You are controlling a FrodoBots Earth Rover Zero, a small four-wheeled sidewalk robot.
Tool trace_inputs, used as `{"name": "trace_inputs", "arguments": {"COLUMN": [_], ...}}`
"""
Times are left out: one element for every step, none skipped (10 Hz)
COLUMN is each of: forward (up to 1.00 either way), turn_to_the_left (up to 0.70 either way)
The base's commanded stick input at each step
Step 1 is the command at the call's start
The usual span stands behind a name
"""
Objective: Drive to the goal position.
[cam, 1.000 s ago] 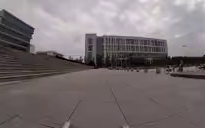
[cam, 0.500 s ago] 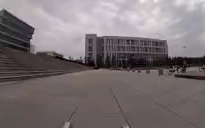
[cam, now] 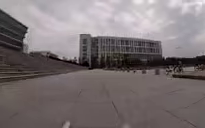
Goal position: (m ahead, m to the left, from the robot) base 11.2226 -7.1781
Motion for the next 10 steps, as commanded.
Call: {"name": "trace_inputs", "arguments": {"forward": [0.7, 0.7, 0.7, 0.7, 0.7, 0.7, 0.7, 0.7, 0.7, 0.7], "turn_to_the_left": [0.0, 0.0, 0.0, 0.0, 0.0, 0.0, 0.0, 0.0, 0.0, 0.0]}}
